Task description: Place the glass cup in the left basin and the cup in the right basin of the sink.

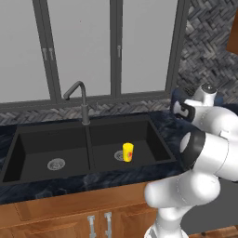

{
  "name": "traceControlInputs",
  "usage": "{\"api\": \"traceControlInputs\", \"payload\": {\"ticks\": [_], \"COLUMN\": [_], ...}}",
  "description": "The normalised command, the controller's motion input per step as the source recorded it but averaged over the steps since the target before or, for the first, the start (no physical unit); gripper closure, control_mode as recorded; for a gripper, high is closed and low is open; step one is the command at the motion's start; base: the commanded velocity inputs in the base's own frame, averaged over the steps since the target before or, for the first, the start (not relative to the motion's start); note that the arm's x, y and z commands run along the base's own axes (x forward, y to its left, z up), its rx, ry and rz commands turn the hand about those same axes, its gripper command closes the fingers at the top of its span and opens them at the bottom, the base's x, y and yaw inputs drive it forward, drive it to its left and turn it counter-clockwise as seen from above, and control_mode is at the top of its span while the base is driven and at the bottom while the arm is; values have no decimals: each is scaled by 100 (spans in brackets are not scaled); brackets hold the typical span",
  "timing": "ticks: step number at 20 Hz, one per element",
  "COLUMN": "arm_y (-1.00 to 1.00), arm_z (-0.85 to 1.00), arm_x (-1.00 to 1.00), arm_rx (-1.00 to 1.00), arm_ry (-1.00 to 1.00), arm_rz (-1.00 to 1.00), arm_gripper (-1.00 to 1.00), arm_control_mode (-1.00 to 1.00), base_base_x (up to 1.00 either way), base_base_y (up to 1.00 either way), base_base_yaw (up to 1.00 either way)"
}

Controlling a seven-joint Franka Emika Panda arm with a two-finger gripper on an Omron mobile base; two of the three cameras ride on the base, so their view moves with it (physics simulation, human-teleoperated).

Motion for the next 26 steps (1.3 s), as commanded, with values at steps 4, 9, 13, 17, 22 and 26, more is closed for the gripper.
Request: {"api": "traceControlInputs", "payload": {"ticks": [4,9,13,17,22,26], "arm_y": [-46,-53,-47,-39,-30,-26], "arm_z": [-2,-2,-10,-14,-21,-26], "arm_x": [0,0,-13,-26,-27,-9], "arm_rx": [-3,0,0,0,0,0], "arm_ry": [0,0,0,0,0,0], "arm_rz": [0,0,0,0,0,0], "arm_gripper": [-100,-100,-100,-100,-100,-100], "arm_control_mode": [-100,-100,-100,-100,-100,-100], "base_base_x": [0,0,0,0,0,0], "base_base_y": [0,0,0,0,0,0], "base_base_yaw": [0,0,0,0,0,0]}}
